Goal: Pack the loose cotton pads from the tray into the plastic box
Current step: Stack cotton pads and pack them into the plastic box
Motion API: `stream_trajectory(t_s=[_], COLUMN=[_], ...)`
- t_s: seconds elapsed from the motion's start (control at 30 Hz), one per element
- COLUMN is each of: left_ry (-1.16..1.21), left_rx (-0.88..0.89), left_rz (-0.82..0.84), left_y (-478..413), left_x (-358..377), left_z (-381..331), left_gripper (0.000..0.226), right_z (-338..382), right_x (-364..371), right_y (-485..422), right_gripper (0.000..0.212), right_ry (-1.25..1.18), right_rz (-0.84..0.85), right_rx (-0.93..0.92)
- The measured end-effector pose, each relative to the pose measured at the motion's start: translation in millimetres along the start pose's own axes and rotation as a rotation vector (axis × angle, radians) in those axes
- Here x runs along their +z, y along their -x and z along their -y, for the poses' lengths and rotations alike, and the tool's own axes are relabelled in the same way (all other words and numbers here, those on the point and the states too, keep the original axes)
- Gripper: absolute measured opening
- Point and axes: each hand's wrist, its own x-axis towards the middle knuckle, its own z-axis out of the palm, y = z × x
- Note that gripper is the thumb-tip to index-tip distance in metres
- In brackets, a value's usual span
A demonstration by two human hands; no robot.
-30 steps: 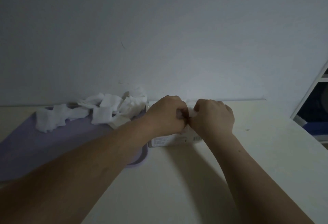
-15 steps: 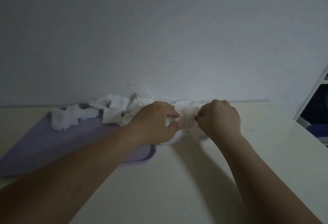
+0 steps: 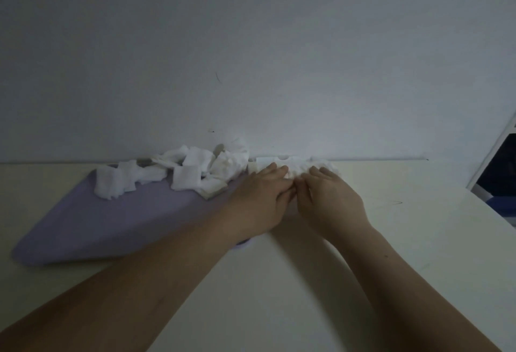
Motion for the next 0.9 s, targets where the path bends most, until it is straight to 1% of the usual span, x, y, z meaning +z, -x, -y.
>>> stream_trajectory(t_s=[0.07,0.1,0.13,0.2,0.23,0.27,0.33,0.43,0.5,0.53,0.63,0.67,0.77,0.83,0.9], left_ry=[-0.050,-0.050,-0.037,-0.005,0.005,0.017,0.041,0.045,0.050,0.043,0.011,0.008,0.013,-0.006,-0.041], left_rx=[-0.019,-0.013,0.000,-0.002,-0.008,-0.001,-0.050,-0.176,-0.238,-0.273,-0.346,-0.346,-0.360,-0.361,-0.344], left_rz=[-0.015,-0.036,-0.054,-0.083,-0.091,-0.099,-0.134,-0.205,-0.207,-0.199,-0.126,-0.088,-0.003,-0.013,-0.060], left_y=[4,9,13,27,37,46,64,85,91,92,90,89,87,90,95], left_x=[0,-2,-6,-19,-28,-35,-46,-61,-69,-72,-74,-73,-68,-65,-67], left_z=[-1,1,3,15,23,32,53,88,110,119,136,139,144,145,141], left_gripper=[0.050,0.050,0.048,0.036,0.031,0.028,0.025,0.026,0.024,0.028,0.056,0.060,0.054,0.045,0.034], right_z=[1,5,9,22,33,43,66,101,123,133,148,149,145,143,144], right_x=[0,-2,-5,-11,-12,-11,-6,8,23,32,58,66,83,85,79], right_y=[3,5,8,12,14,16,17,3,-14,-22,-37,-37,-29,-25,-26], right_gripper=[0.034,0.033,0.031,0.030,0.030,0.030,0.031,0.045,0.049,0.045,0.025,0.025,0.031,0.034,0.038], right_ry=[0.005,0.001,-0.011,-0.065,-0.103,-0.141,-0.209,-0.301,-0.283,-0.268,-0.205,-0.193,-0.152,-0.147,-0.181], right_rz=[-0.012,-0.047,-0.104,-0.202,-0.213,-0.191,-0.080,0.153,0.241,0.286,0.404,0.414,0.390,0.375,0.350], right_rx=[-0.010,-0.028,-0.062,-0.188,-0.261,-0.323,-0.386,-0.303,-0.266,-0.252,-0.168,-0.152,-0.168,-0.166,-0.145])
